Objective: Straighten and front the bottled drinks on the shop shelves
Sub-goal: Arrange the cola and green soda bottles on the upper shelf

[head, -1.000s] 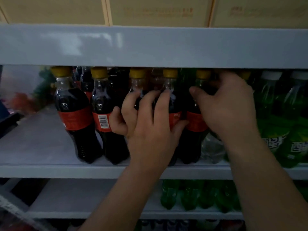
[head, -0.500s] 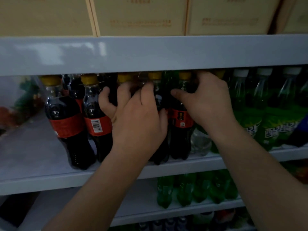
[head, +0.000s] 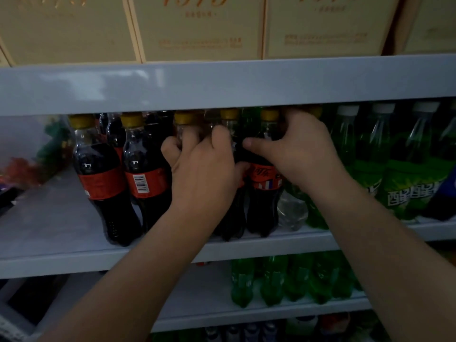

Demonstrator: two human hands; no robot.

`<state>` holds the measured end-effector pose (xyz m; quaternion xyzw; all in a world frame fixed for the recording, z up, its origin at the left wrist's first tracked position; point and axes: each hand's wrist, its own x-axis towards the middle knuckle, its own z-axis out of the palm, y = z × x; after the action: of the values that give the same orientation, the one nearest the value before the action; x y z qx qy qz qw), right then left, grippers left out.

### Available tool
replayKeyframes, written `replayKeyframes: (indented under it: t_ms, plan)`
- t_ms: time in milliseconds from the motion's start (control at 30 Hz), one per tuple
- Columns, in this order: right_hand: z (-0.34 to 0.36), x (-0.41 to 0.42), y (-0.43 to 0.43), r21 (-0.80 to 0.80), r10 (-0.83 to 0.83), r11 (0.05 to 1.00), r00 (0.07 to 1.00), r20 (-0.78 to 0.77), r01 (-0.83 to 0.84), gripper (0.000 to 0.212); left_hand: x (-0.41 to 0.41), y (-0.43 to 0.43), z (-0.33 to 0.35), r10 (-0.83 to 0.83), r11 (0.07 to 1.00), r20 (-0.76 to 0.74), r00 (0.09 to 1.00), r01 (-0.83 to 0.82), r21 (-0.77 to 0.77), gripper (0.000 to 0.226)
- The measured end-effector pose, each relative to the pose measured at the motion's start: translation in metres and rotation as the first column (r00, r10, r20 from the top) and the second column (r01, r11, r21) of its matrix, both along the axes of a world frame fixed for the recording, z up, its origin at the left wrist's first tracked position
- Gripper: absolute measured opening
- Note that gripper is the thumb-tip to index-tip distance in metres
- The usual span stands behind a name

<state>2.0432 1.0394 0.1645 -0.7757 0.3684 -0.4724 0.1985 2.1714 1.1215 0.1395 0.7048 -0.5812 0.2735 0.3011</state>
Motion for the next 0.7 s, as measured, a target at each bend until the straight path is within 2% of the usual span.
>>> replayKeyframes:
  t_ms: [33,100,233,333,400,533,700]
  plan:
    - [-0.001,0.001,0.002,-0.060,-0.037,0.998,0.998,-0.046,0.034,0.037,0.000,0.000,0.000,0.001,1.000,0.004,1.000,-0.001,-0.009,0.047]
    - [0.001,0.001,0.002,-0.080,-0.033,0.996,0.997,-0.064,0.027,0.040,0.000,0.002,0.003,-0.002,1.000,0.015,1.000,0.002,-0.016,0.047]
    - [0.010,-0.004,-0.004,0.069,0.106,0.992,0.993,-0.051,-0.103,0.037,0.003,0.007,0.011,-0.006,0.999,0.047,0.999,0.004,0.050,0.047]
    - [0.011,-0.005,-0.006,0.166,0.201,0.966,0.980,0.001,-0.199,0.039,0.006,0.006,0.016,-0.004,0.995,-0.008,1.000,0.005,0.101,0.042]
    - [0.011,-0.005,-0.007,0.172,0.215,0.962,0.977,0.004,-0.212,0.039,0.007,0.004,0.016,-0.037,0.990,-0.065,0.997,0.046,0.131,0.040]
    - [0.010,-0.005,-0.004,0.124,0.206,0.971,0.979,-0.002,-0.204,0.029,0.002,0.000,0.015,-0.134,0.983,-0.207,0.969,0.156,0.096,0.040]
    - [0.000,-0.003,0.003,-0.063,0.001,0.998,0.998,-0.060,-0.005,0.024,-0.005,-0.007,0.006,-0.007,1.000,-0.199,0.980,0.012,0.024,0.062]
